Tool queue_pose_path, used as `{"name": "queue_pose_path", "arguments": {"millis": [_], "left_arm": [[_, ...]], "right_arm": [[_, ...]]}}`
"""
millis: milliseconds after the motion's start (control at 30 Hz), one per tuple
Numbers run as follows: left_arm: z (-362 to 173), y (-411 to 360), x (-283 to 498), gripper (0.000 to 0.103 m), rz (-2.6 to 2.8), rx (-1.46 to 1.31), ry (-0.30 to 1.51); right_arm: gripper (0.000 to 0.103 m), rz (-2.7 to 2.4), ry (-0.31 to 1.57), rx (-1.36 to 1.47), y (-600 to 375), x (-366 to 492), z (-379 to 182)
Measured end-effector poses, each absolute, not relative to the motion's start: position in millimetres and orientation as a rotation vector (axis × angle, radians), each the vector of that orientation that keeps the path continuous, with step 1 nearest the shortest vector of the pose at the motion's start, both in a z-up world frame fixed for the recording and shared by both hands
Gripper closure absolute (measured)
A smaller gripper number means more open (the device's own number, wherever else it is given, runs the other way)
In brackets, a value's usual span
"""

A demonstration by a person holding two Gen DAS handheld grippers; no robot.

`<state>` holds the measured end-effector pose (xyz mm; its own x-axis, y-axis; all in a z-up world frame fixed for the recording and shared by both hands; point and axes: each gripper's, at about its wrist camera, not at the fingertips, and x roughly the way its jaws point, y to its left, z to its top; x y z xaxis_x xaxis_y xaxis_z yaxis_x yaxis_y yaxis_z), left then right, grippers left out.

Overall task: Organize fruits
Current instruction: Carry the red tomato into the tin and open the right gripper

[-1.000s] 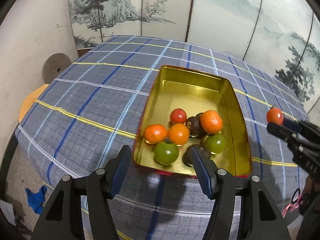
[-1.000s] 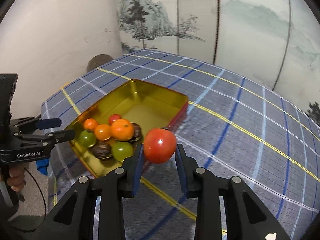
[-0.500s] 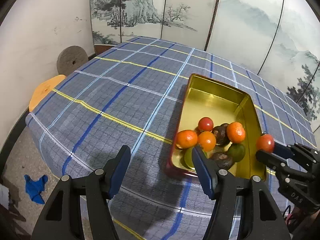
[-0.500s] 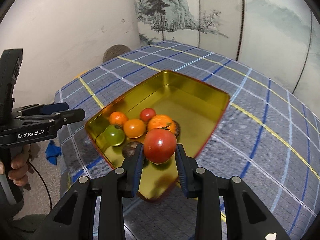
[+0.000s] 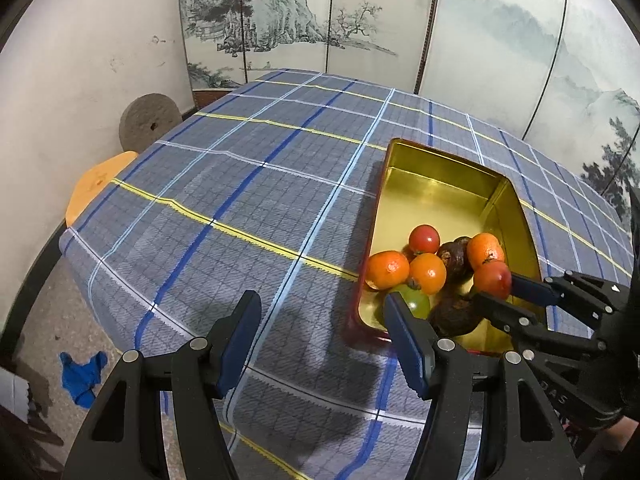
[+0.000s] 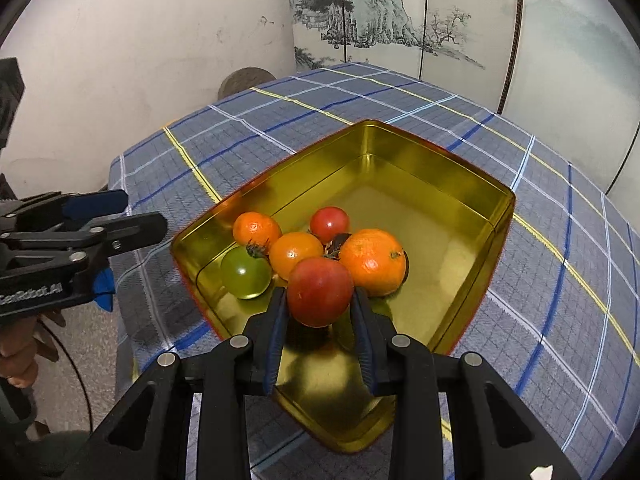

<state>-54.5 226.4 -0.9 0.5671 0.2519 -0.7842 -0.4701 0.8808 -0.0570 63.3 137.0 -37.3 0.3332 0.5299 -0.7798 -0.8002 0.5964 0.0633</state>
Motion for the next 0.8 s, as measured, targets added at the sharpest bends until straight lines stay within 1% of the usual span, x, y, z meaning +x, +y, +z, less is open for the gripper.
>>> {"name": "queue_pose_path", "arguments": {"millis": [267, 633, 733, 767, 800], "left_arm": [[-3, 228, -56, 0.039, 0.446, -0.272, 0.884], [-4, 223, -54, 0.039, 0.447, -0.256, 0.894], [-3, 220, -53, 0.039, 0.445, -0.248, 0.898], [-3, 218, -53, 0.039, 0.446, -0.242, 0.899], [-2, 217, -52, 0.039, 0.444, -0.239, 0.901]], "right_arm": [[0.074, 0.848, 0.818, -0.429, 153, 64, -41], [0.072, 0.818, 0.847, -0.423, 159, 69, -49], [0.066, 0.825, 0.857, -0.391, 156, 68, -46], [0.057, 0.826, 0.855, -0.373, 153, 67, -43], [0.043, 0.826, 0.851, -0.365, 150, 66, -40]]}}
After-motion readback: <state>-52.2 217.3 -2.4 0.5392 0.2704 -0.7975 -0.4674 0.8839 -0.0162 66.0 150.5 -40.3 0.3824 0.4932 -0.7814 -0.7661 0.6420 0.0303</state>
